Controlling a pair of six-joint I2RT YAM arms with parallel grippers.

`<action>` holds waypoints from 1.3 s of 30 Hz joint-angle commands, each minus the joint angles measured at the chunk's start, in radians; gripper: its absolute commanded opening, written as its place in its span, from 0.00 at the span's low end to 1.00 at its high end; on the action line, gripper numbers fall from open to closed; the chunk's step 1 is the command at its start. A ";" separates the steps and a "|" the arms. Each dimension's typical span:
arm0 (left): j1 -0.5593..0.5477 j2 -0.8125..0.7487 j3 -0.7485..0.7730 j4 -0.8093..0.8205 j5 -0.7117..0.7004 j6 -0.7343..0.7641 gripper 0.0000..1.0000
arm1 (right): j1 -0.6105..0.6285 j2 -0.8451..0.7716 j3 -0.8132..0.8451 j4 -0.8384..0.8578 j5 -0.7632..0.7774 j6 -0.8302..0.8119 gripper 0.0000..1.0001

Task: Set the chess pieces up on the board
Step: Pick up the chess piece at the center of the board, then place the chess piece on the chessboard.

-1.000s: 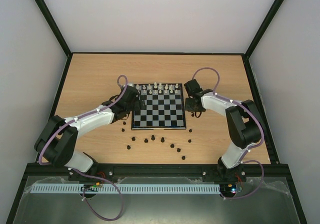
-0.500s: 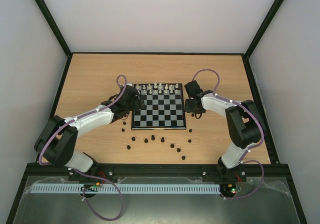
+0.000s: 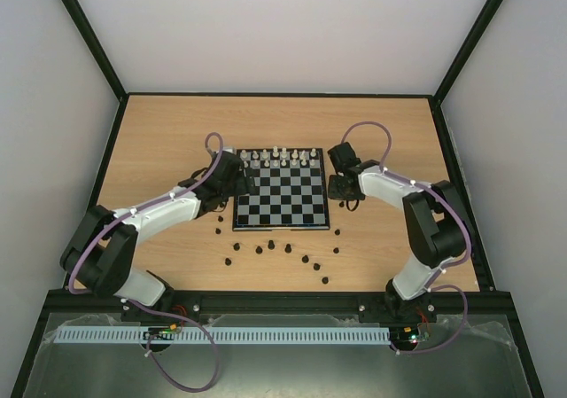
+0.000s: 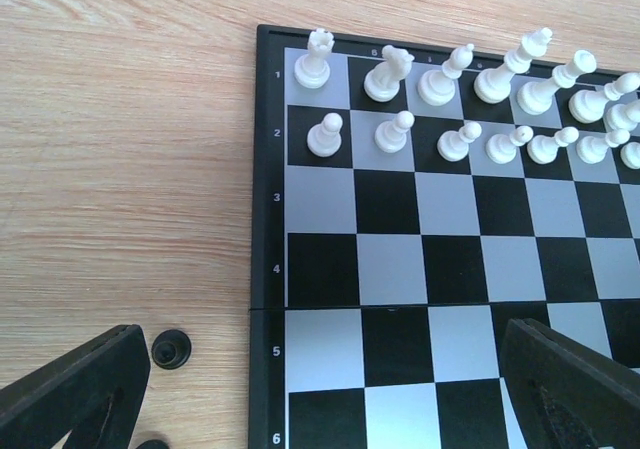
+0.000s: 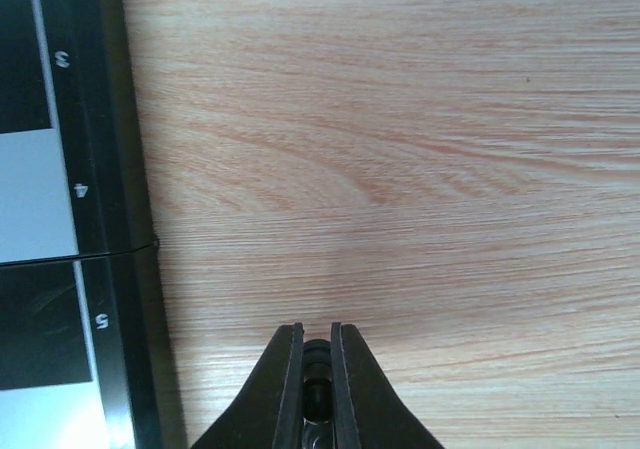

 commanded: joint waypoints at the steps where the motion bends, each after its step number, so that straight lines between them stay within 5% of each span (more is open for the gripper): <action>1: 0.022 -0.039 -0.029 0.009 0.009 0.013 0.99 | 0.011 -0.083 -0.013 -0.026 -0.003 -0.008 0.01; 39: 0.171 -0.127 -0.139 0.083 0.105 -0.027 0.99 | 0.384 0.037 0.130 0.000 -0.080 -0.127 0.01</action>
